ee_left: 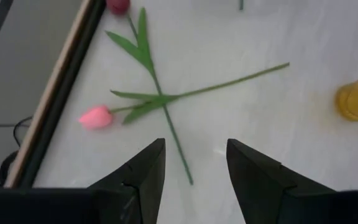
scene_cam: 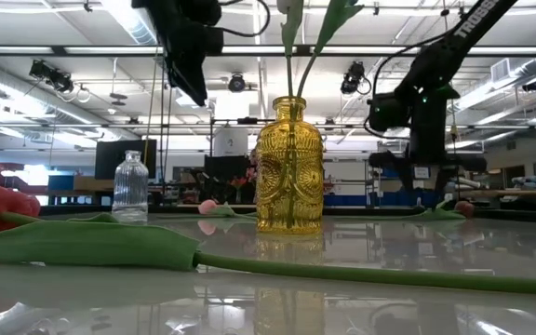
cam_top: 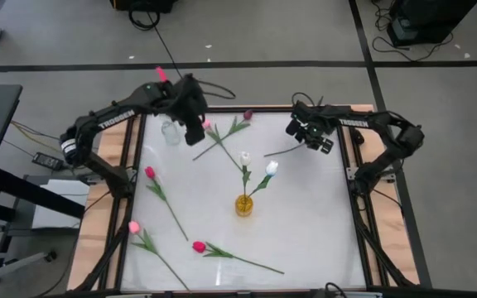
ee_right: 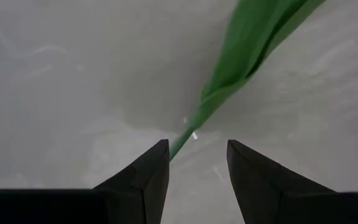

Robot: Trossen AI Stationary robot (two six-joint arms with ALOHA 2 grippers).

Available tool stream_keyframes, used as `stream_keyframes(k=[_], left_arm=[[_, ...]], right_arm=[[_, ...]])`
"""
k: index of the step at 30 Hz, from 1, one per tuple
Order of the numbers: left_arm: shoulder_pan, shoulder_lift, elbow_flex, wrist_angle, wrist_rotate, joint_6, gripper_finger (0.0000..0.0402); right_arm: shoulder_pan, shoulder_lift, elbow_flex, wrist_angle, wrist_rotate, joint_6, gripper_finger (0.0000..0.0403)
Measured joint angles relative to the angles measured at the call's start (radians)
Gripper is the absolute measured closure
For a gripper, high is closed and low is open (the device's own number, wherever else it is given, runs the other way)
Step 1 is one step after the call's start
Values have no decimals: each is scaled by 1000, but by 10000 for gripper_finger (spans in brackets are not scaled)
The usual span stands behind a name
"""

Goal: Sort flowers into vase by color
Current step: Put the right dark red tulip into the yellow flower vase

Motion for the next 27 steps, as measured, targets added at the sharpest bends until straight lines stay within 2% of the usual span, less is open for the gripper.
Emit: stream_keyframes(k=[8, 11, 14, 16, 18, 22, 27], left_arm=[[103, 0, 0, 60, 86, 99, 226], [109, 0, 0, 84, 110, 99, 226], [107, 0, 0, 98, 117, 97, 226], [102, 0, 0, 103, 117, 95, 226], [101, 0, 0, 111, 117, 94, 226], [101, 0, 0, 114, 119, 92, 226], [101, 0, 0, 119, 118, 42, 226]], right_arm=[[-28, 74, 3, 7, 0, -29, 245], [-28, 81, 4, 8, 15, -52, 275], [-27, 74, 2, 19, 36, -95, 325], [-27, 61, -1, 29, 64, -132, 368], [-22, 38, -1, 38, 95, -167, 390], [8, -26, -1, 60, 103, -220, 390], [88, -169, -1, 150, 133, -334, 396]])
